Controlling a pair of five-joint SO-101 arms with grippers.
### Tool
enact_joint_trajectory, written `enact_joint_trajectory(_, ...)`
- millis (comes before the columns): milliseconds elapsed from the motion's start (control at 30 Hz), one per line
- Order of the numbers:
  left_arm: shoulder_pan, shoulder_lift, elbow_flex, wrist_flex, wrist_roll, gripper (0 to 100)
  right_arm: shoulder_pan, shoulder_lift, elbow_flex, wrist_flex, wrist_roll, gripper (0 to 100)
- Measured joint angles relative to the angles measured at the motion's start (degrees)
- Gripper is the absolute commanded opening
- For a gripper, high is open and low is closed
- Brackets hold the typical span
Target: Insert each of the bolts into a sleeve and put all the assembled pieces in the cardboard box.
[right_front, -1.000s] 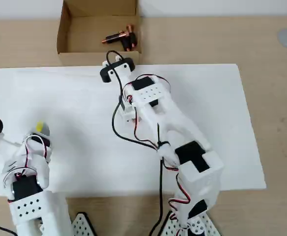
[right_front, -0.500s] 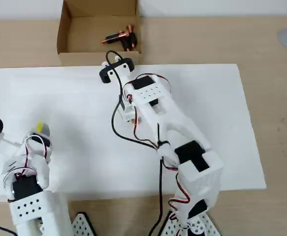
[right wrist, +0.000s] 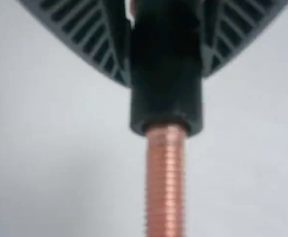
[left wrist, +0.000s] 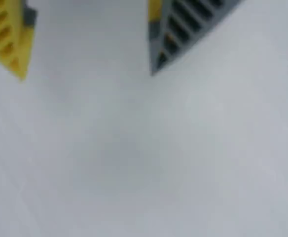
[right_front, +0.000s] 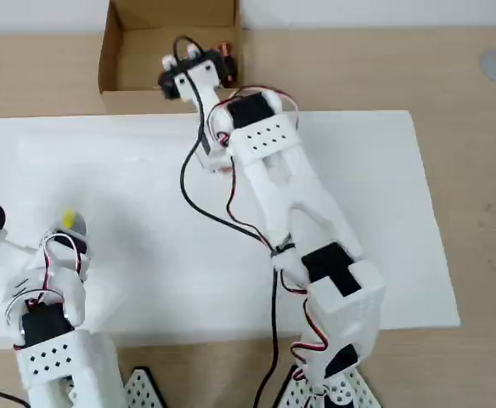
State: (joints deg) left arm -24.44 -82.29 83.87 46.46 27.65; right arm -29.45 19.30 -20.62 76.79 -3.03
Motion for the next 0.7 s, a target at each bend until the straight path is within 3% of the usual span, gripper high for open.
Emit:
enact_joint_trajectory(200,0.0,0.0,0.0,0.0,0.0,18,0.0,0.53,-1.67,-13.36,5.71,1.1)
enact_joint_trajectory(467,0.0,0.0,0.0,0.0,0.0,18,1.85,11.78,-8.0,-36.48,6.86,1.1)
enact_joint_trajectory(700,0.0,0.0,0.0,0.0,0.0,18,4.13,25.67,-25.14,-38.33,6.86,1.0)
